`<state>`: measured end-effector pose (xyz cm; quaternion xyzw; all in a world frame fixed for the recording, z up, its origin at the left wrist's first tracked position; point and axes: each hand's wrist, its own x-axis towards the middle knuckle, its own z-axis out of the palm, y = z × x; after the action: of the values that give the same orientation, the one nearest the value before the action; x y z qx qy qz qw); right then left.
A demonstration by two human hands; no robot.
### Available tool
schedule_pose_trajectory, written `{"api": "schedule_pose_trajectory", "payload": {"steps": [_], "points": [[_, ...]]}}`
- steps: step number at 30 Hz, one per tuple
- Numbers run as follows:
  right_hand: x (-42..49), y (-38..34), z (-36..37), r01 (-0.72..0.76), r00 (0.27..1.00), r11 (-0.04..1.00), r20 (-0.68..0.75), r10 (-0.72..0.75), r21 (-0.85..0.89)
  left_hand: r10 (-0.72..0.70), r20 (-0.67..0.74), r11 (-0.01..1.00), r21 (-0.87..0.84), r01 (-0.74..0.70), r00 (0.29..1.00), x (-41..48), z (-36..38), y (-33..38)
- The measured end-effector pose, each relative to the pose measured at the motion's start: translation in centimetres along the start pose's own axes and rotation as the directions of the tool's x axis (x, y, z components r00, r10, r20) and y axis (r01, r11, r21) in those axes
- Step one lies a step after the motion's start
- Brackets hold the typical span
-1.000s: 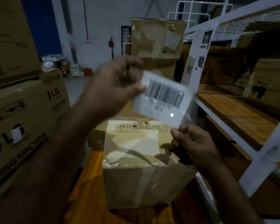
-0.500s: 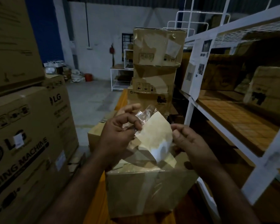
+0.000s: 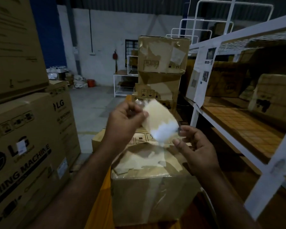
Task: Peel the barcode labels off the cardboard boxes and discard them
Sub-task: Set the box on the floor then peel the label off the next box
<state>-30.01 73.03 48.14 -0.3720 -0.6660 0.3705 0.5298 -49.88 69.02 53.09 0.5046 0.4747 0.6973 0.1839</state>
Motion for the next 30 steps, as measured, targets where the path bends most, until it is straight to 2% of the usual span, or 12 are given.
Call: {"api": "schedule_pose_trajectory", "payload": {"steps": [2,4,6,9,11,14,17,19,21,26,28,30], "points": [[-0.3,0.6,0.0,0.033,0.996,0.994,-0.073,-0.041,-0.106,0.148,-0.222,0.989,0.024,-0.147,0.964,1.8,-0.1,-0.2],[-0.8,1.1,0.3,0.073,0.997,0.973,-0.01,-0.077,-0.219,0.206,-0.303,0.978,0.103,-0.183,0.93,3.0,0.0,-1.1],[-1.3,0.6,0.6,0.184,0.982,0.905,0.116,-0.15,-0.382,0.129,-0.249,0.978,0.191,-0.082,0.96,3.2,0.7,-2.5],[-2.4,-0.6,1.5,0.433,0.896,0.665,0.372,-0.243,-0.609,-0.015,-0.117,0.9,0.431,0.064,0.993,3.4,1.1,-5.0],[-3.5,-1.2,2.4,0.474,0.863,0.524,0.492,-0.115,-0.708,-0.032,-0.075,0.766,0.639,0.073,0.997,3.8,0.7,-5.7],[-4.3,-2.4,3.8,0.508,0.834,0.398,0.551,-0.008,-0.764,-0.014,-0.042,0.653,0.757,0.041,0.999,3.9,0.7,-6.0],[-3.2,-2.3,5.6,0.494,0.783,0.41,0.597,0.173,-0.767,0.017,-0.019,0.644,0.765,0.004,1.0,3.8,1.2,-6.0],[-2.5,-2.8,6.8,0.481,0.787,0.405,0.587,0.191,-0.778,0.02,-0.038,0.652,0.758,0.016,0.999,3.9,0.8,-6.1],[-2.4,-2.7,7.5,0.497,0.792,0.384,0.588,0.166,-0.778,0.014,-0.047,0.665,0.747,0.026,0.999,4.1,0.3,-6.3],[-4.7,-1.0,5.6,0.671,0.737,0.367,0.637,-0.229,-0.645,-0.032,-0.042,0.678,0.734,0.052,0.999,4.9,0.3,-6.7],[-5.6,-0.6,4.4,0.665,0.738,0.416,0.634,-0.233,-0.62,-0.045,-0.052,0.686,0.725,0.068,0.998,5.1,0.6,-6.9],[-5.6,-1.9,4.3,0.609,0.771,0.404,0.628,-0.1,-0.683,-0.041,-0.041,0.666,0.744,0.057,0.998,4.9,0.8,-6.7]]}}
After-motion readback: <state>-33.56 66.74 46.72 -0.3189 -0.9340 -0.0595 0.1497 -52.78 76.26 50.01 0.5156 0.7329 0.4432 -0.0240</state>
